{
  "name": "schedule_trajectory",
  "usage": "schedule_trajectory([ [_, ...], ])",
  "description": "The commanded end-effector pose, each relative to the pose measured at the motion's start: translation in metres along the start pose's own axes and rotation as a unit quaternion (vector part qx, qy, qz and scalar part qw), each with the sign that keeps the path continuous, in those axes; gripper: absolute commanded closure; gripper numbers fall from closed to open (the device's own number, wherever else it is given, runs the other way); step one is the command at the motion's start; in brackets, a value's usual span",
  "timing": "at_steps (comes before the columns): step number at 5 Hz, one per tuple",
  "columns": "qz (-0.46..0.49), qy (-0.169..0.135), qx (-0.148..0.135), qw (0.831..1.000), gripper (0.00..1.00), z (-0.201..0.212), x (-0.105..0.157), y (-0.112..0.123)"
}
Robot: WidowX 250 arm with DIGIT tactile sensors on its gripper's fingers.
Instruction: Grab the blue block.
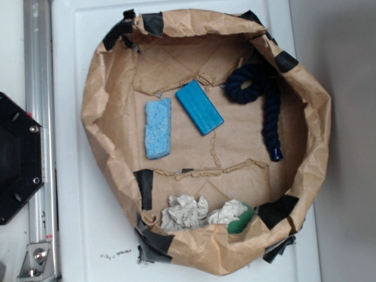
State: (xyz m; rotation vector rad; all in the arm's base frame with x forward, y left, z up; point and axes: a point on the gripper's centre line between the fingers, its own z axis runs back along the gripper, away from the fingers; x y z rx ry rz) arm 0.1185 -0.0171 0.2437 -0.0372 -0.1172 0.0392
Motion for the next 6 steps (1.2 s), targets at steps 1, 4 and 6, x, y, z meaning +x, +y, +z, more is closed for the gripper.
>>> schedule_trajectory([
  [1, 0.0, 0.0, 0.0, 1.0, 0.0, 0.0, 0.0, 0.0],
  [4, -0.173, 0.055, 0.039, 0.983, 0.0, -0.104, 0.118, 0.009],
  [6, -0.319, 0.102, 0.025, 0.942, 0.0, -0.184, 0.128, 0.004],
])
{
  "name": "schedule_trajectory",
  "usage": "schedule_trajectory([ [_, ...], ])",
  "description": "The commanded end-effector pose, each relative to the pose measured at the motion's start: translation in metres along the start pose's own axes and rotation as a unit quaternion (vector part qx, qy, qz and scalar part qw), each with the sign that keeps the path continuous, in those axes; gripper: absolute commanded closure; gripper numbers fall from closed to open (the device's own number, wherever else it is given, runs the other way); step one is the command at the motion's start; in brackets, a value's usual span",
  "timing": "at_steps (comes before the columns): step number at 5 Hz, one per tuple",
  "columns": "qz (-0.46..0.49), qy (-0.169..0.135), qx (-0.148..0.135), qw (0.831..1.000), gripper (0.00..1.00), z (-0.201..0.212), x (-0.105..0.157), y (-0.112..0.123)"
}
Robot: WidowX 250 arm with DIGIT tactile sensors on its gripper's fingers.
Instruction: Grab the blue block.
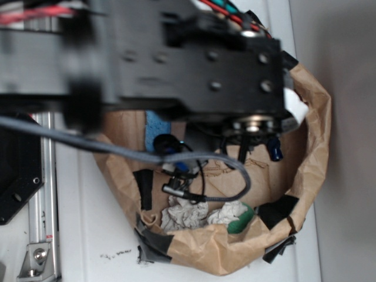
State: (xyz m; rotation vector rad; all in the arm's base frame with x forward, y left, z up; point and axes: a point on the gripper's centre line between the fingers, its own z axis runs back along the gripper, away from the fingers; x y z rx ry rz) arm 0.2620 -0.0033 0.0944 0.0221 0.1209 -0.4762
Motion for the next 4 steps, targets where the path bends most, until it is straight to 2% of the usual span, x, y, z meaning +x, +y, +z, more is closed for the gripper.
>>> schedule_trajectory([
  [1, -0.085, -0.025, 0.037, 0.995, 0.0, -0.046, 0.009, -0.005],
  [2, -0.047, -0.058, 0.036, 0.997, 0.0, -0.059, 0.004, 0.018],
  [3, -0.027, -0.056, 0.063, 0.996, 0.0, -0.076, -0.004, 0.031],
  [4, -0.003, -0.063, 0.084, 0.994, 0.0, -0.083, 0.0, 0.043],
])
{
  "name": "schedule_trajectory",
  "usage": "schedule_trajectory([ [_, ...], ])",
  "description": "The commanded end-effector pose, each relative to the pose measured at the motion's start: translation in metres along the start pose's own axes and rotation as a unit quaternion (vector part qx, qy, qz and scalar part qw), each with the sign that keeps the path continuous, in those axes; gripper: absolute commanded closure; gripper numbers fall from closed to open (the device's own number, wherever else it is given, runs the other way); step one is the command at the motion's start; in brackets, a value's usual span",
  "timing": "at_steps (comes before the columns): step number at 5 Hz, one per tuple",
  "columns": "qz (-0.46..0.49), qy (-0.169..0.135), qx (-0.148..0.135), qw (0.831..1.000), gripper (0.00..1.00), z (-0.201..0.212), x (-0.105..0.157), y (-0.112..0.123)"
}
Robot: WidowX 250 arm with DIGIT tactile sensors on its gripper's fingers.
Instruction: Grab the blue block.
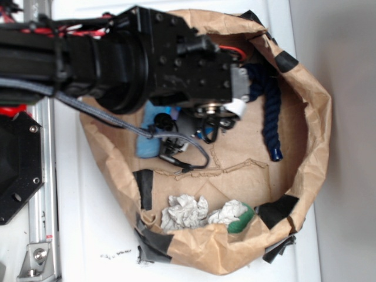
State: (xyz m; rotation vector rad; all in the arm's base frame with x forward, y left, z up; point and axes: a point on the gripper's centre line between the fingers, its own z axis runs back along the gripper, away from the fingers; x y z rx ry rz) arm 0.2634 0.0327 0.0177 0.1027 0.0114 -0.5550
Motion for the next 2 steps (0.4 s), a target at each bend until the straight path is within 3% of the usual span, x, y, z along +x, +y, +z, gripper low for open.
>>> schedule_trajectory([
  [1, 0.077, -0.032, 0.022, 0.996, 1.0, -0.0203, -0.0008, 0.0156],
  [2, 0.104, -0.054, 0.017, 0.993, 1.0, -0.0115, -0.0017, 0.0176],
])
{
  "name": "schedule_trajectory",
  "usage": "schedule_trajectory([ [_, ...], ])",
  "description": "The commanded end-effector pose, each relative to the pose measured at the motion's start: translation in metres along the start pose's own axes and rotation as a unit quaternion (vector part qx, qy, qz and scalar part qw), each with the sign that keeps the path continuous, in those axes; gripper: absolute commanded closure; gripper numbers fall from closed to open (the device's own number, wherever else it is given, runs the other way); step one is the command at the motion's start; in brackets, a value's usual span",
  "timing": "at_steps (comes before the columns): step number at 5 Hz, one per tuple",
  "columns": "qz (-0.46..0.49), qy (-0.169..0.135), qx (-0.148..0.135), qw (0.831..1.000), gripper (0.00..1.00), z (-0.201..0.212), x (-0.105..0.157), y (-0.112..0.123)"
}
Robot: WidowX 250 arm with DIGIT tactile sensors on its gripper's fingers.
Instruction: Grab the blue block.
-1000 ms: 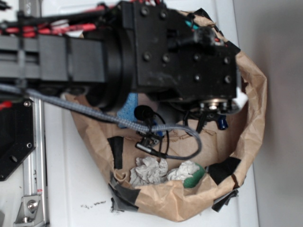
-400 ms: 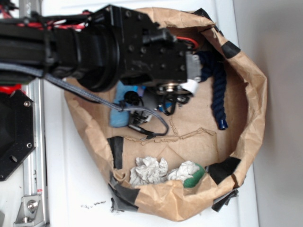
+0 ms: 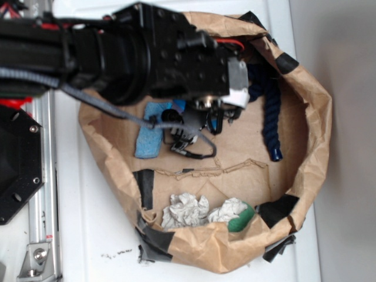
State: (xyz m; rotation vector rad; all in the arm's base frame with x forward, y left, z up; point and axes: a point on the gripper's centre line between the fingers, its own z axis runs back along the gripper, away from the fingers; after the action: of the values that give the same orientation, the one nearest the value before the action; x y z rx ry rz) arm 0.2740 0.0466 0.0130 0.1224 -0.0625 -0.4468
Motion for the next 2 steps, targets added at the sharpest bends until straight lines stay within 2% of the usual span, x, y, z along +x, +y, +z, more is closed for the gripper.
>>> schedule_trajectory([
  [1, 0.119, -0.091, -0.004, 0.989, 1.0, 0.045, 0.018, -0.007],
  [2, 0.196, -0.155, -0.035, 0.968, 1.0, 0.101, 0.039, -0.028],
])
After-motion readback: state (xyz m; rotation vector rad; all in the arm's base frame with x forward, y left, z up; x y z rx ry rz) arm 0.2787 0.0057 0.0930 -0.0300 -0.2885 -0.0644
